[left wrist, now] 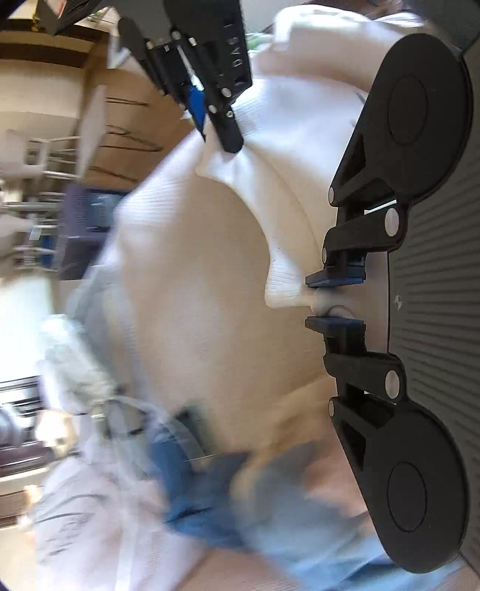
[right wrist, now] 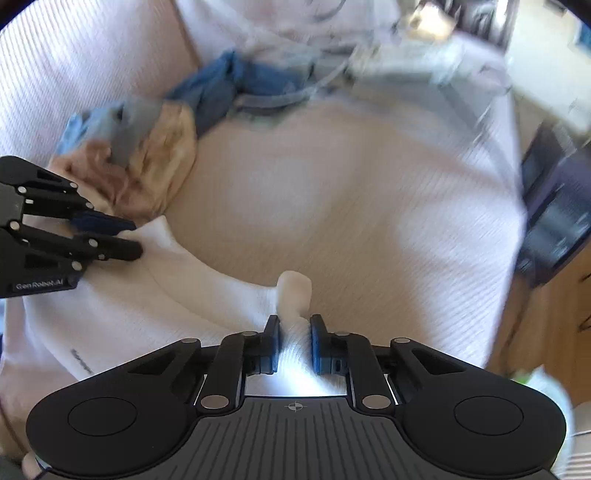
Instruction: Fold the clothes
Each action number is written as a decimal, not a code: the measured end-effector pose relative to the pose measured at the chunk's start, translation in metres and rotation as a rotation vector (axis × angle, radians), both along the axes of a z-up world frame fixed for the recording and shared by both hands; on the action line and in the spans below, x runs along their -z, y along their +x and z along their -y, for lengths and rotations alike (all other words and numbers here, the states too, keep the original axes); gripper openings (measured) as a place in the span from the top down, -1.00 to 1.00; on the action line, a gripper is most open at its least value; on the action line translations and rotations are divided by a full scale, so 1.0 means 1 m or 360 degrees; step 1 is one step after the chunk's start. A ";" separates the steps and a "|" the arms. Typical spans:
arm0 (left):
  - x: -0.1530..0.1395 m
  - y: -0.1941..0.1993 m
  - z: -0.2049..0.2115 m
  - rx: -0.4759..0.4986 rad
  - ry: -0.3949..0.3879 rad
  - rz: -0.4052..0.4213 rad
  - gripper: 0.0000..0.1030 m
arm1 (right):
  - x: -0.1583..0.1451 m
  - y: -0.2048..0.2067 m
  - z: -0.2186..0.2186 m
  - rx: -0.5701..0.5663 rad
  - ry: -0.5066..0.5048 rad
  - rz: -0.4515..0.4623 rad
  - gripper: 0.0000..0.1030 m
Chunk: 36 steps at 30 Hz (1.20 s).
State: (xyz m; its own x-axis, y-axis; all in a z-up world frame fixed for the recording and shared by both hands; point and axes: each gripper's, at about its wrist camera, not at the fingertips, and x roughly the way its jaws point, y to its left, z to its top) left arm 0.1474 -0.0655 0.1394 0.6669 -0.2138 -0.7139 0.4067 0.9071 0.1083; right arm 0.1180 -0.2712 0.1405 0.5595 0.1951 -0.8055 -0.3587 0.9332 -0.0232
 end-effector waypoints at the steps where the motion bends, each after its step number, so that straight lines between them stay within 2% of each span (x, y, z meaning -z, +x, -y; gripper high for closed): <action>1: -0.010 0.008 0.002 -0.0012 -0.0011 0.0049 0.72 | -0.009 0.001 0.002 0.0029 -0.0004 0.0063 0.69; 4: -0.031 0.041 0.005 -0.0075 -0.0067 0.0149 0.72 | -0.032 0.016 0.006 0.0086 -0.0036 0.0227 0.69; 6: -0.028 0.061 0.011 -0.0098 -0.0029 0.0175 0.72 | -0.037 0.033 0.008 0.0126 -0.0055 0.0286 0.69; 8: -0.008 0.081 0.016 -0.0129 0.0013 0.0097 0.72 | -0.033 0.053 0.010 0.0162 -0.0045 0.0284 0.69; 12: 0.048 0.101 0.019 -0.0129 0.0148 -0.0082 0.67 | 0.011 0.084 0.002 0.0134 -0.0133 0.0175 0.68; 15: 0.063 0.098 0.014 -0.0103 0.0152 -0.0040 0.62 | 0.043 0.097 0.003 0.0179 -0.0105 0.0093 0.62; 17: 0.061 0.101 0.012 -0.0126 0.0136 -0.0067 0.53 | 0.054 0.099 0.012 0.0214 -0.0055 0.0058 0.55; 19: 0.062 0.106 0.011 -0.0154 0.0144 -0.0078 0.20 | 0.058 0.102 0.018 0.0237 0.0009 0.0030 0.51; 21: 0.062 0.108 0.008 -0.0212 0.0147 -0.0088 0.04 | 0.058 0.103 0.023 0.0249 0.0058 0.0009 0.49; 23: 0.053 0.106 0.004 -0.0244 0.0117 -0.0112 0.03 | 0.054 0.100 0.025 0.0253 0.0076 0.0009 0.44; 26: 0.031 0.084 -0.001 -0.0255 0.0076 -0.0148 -0.06 | 0.039 0.087 0.030 0.0262 0.0095 0.0048 0.37; 30: -0.004 0.019 -0.016 -0.0234 0.0052 -0.0019 -0.36 | 0.011 0.046 0.045 0.0280 0.0130 0.0128 0.34; 36: -0.027 -0.082 -0.045 -0.0246 0.0075 0.0043 -0.42 | -0.023 -0.042 0.057 0.0232 0.0055 0.0151 0.34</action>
